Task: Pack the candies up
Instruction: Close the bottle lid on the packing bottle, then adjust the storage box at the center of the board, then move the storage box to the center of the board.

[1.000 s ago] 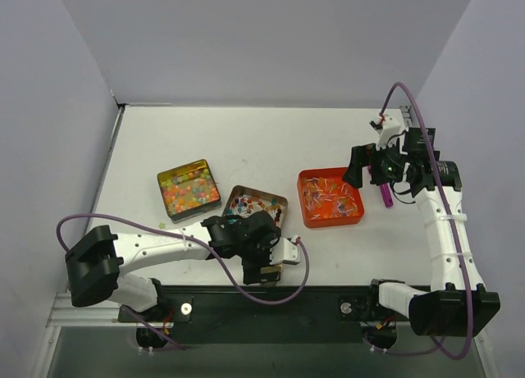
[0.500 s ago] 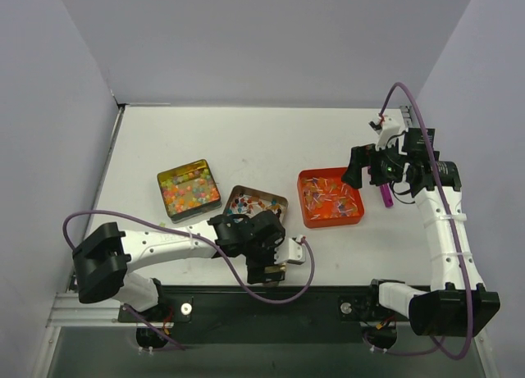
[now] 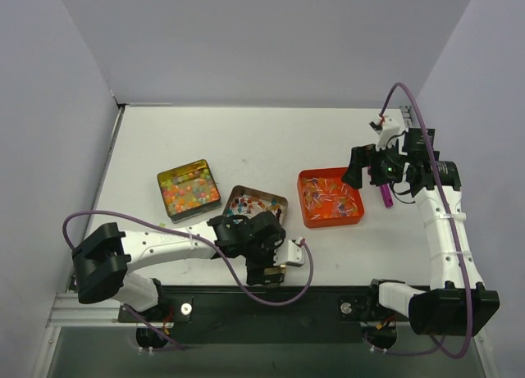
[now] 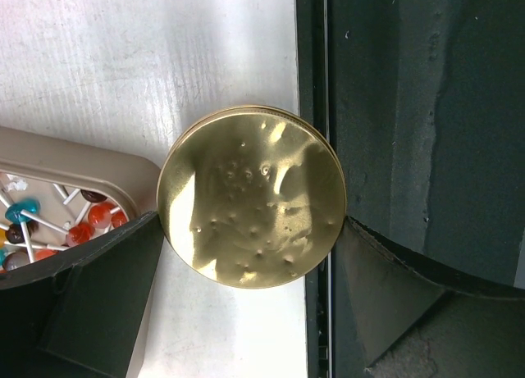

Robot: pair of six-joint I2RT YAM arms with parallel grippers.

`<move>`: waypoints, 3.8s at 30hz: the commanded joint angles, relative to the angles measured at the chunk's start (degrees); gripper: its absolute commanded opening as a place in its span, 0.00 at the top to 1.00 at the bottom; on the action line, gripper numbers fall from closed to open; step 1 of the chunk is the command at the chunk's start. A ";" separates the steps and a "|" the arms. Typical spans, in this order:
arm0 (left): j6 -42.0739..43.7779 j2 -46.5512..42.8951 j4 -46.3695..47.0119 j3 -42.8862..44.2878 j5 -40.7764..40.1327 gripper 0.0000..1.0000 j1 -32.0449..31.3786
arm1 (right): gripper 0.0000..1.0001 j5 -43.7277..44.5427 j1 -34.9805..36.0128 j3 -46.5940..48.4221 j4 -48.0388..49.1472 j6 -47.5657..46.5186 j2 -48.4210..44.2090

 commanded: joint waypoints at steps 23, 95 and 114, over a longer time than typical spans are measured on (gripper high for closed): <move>-4.35 -10.63 17.99 -11.83 0.11 0.03 -0.11 | 0.95 -7.75 37.14 -28.92 29.62 10.34 -13.21; -29.68 -32.18 48.05 -41.01 -20.36 0.03 -7.57 | 1.00 3.87 36.90 -23.41 35.02 21.71 11.13; -31.78 -24.61 38.75 -35.47 -16.60 0.05 6.45 | 0.81 2.73 27.40 -9.95 19.20 13.18 4.80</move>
